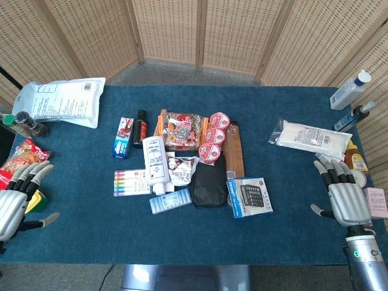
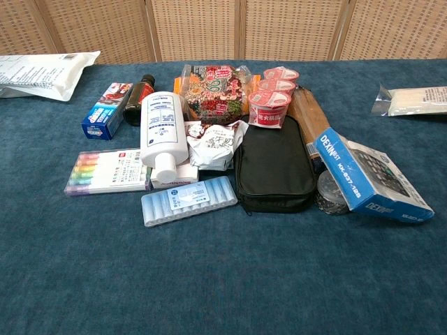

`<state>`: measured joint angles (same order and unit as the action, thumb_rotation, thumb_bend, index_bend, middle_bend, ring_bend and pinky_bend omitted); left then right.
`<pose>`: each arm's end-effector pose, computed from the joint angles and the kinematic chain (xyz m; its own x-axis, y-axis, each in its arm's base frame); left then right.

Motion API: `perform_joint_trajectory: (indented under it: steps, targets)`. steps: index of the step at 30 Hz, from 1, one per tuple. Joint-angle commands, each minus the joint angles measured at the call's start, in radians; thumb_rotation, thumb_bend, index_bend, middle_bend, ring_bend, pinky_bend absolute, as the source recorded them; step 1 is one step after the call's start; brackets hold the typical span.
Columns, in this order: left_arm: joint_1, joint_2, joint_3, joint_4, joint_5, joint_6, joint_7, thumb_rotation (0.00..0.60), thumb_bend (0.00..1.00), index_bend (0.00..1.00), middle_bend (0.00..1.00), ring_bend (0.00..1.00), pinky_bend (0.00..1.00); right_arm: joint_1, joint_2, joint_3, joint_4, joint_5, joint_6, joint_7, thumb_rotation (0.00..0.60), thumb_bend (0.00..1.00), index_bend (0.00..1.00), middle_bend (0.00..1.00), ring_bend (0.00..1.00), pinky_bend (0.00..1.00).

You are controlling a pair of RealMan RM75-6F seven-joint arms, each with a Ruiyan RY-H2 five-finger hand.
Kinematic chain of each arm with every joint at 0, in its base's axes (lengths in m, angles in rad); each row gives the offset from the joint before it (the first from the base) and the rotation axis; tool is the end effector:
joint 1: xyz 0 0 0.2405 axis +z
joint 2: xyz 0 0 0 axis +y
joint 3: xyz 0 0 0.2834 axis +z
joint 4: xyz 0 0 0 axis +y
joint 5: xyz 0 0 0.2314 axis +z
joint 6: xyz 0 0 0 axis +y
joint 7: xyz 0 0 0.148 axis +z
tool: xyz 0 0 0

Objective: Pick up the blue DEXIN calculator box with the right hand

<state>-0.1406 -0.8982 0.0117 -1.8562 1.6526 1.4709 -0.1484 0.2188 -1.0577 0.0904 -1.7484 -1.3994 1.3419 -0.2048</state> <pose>-0.2814 0.1853 0.1833 0.2563 0.0859 0.9628 0.9517 -0.1965 -0.2358 -0.3063 -0.2375 0.1496 0.5012 -0.0578 0.8634 -0.8649 -0.0662 0.4976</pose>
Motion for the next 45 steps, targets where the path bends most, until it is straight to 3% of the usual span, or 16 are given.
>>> perform_joint_trajectory:
  steps: [1,14,28,33,45]
  targets:
    - [-0.002,-0.003,0.0,0.003,-0.003,-0.005,-0.004,0.6,0.19,0.01,0.07,0.04,0.0,0.003,-0.001,-0.001,-0.001,0.002,-0.008,0.003,0.6,0.01,0.0,0.0,0.0,0.0]
    - [0.007,0.028,0.004,-0.004,0.023,0.024,-0.027,0.6,0.19,0.0,0.07,0.03,0.0,0.045,0.045,-0.043,-0.008,-0.063,-0.133,0.193,0.6,0.01,0.0,0.0,0.0,0.0]
    - [-0.013,0.043,-0.003,-0.006,0.021,0.001,-0.045,0.6,0.19,0.0,0.07,0.03,0.0,0.174,0.039,-0.086,-0.005,-0.159,-0.345,0.355,0.575,0.0,0.0,0.0,0.0,0.0]
    - [-0.005,0.045,-0.001,-0.008,0.024,0.013,-0.043,0.6,0.19,0.0,0.07,0.03,0.0,0.206,0.021,-0.076,-0.001,-0.16,-0.366,0.357,0.534,0.0,0.0,0.0,0.0,0.0]
    - [0.004,0.042,0.002,0.006,0.025,0.027,-0.06,0.6,0.19,0.0,0.07,0.03,0.0,0.213,-0.044,-0.044,0.001,-0.113,-0.315,0.272,0.527,0.0,0.0,0.0,0.0,0.0]
